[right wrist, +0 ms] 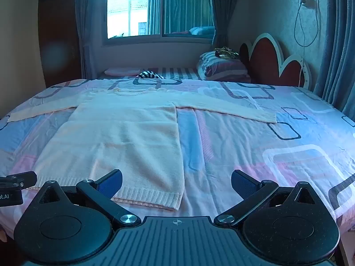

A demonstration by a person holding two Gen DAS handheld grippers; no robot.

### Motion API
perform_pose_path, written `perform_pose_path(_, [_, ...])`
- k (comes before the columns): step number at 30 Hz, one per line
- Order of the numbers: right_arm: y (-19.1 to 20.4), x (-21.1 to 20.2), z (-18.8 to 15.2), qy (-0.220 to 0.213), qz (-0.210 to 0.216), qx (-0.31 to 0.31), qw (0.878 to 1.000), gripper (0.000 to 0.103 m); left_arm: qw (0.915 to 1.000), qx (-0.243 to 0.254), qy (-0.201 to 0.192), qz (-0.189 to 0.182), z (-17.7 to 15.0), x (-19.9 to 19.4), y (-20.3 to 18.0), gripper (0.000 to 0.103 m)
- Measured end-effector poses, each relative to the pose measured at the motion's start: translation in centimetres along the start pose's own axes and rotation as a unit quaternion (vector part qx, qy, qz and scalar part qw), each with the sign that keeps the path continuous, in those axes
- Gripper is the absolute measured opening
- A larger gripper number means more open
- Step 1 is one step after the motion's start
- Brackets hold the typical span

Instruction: Fold small clothes

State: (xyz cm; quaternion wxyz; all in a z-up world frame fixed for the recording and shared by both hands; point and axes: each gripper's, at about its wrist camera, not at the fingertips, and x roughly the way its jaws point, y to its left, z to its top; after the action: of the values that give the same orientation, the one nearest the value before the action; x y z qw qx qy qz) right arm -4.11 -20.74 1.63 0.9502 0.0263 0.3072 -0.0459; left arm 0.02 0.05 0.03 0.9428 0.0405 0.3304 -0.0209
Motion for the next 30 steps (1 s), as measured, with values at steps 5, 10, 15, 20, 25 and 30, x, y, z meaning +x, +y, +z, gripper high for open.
perform_pose_path(5, [0.02,0.14,-0.21,-0.001,0.000,0.000,1.000,0.103,1.0000,0.003,0.000,0.006,-0.03,0.01,-0.45,0.102])
perform_pose_path(10, [-0.32,-0.32,0.17,-0.002,0.000,0.003,1.000,0.103,1.0000,0.003,0.001,0.002,-0.09,0.31,-0.48,0.102])
perform_pose_path(15, [-0.32,-0.01,0.00,0.000,0.001,0.004,1.000,0.103,1.0000,0.000,0.000,0.004,0.02,0.10,-0.05,0.102])
perform_pose_path(20, [-0.24,0.00,0.04,-0.001,0.002,0.005,1.000,0.103,1.0000,0.001,0.000,0.006,-0.03,-0.03,-0.04,0.102])
perform_pose_path(25, [-0.17,0.04,0.06,-0.001,0.002,0.004,1.000,0.103,1.0000,0.001,0.000,0.006,0.02,-0.06,0.01,0.102])
perform_pose_path(30, [-0.16,0.05,0.15,-0.002,0.001,0.004,1.000,0.103,1.0000,0.000,0.000,0.008,-0.01,-0.07,0.02,0.102])
